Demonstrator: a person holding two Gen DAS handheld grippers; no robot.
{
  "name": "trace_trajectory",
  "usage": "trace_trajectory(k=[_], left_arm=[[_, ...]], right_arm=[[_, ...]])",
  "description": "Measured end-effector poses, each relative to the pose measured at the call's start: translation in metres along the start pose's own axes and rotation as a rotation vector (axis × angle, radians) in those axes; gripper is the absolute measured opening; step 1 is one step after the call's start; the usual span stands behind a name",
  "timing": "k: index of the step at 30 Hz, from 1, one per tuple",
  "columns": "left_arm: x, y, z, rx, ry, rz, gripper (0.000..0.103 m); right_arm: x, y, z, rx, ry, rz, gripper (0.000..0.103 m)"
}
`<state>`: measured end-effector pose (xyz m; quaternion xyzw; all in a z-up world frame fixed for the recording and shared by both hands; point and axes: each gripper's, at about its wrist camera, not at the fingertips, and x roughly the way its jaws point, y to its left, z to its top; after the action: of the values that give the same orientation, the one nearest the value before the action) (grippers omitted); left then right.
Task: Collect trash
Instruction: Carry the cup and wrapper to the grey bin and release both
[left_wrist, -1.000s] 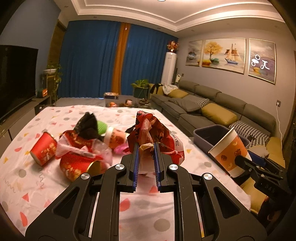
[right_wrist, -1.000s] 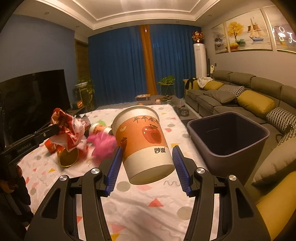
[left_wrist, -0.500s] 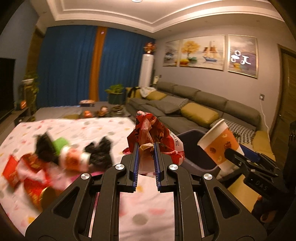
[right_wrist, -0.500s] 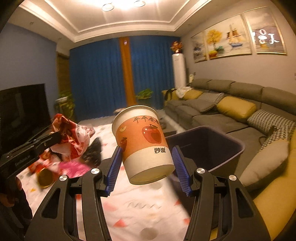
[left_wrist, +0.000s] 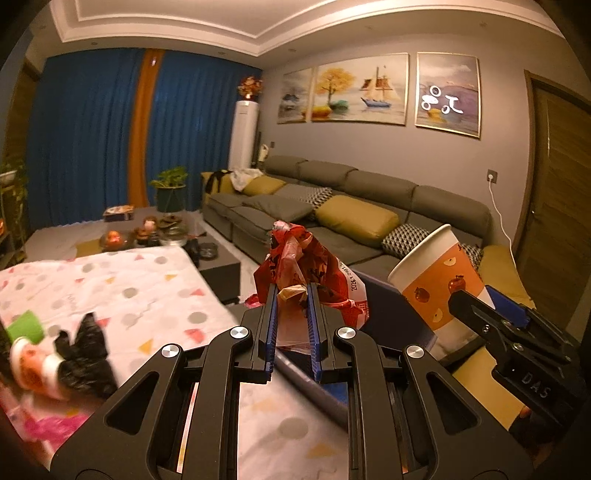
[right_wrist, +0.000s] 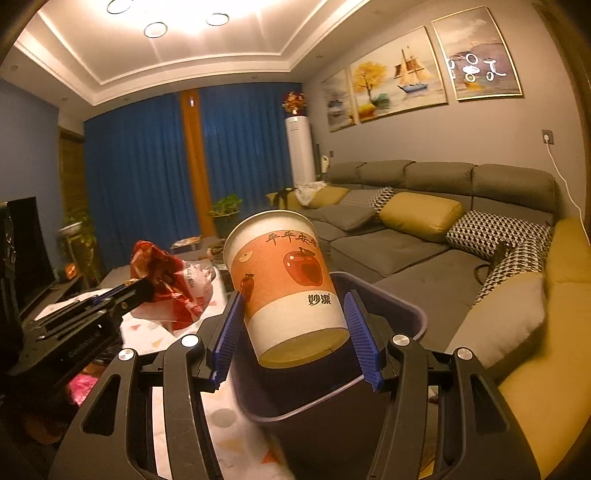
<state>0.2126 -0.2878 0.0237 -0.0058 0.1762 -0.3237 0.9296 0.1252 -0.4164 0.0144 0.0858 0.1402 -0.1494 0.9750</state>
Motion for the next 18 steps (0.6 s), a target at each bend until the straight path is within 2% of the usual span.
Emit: trace_trajectory(k=[9, 18], left_arm=[[0.041, -0.012, -0.007, 0.006, 0.036, -0.049, 0.014], [0.064, -0.011, -0.015, 0.000, 0.075, -0.068, 0.014]], right_arm=[[0.020, -0.017, -0.005, 0.026, 0.015, -0.038, 0.055], [0.028, -0.009, -0.006, 0.032, 0.026, -0.039, 0.055]])
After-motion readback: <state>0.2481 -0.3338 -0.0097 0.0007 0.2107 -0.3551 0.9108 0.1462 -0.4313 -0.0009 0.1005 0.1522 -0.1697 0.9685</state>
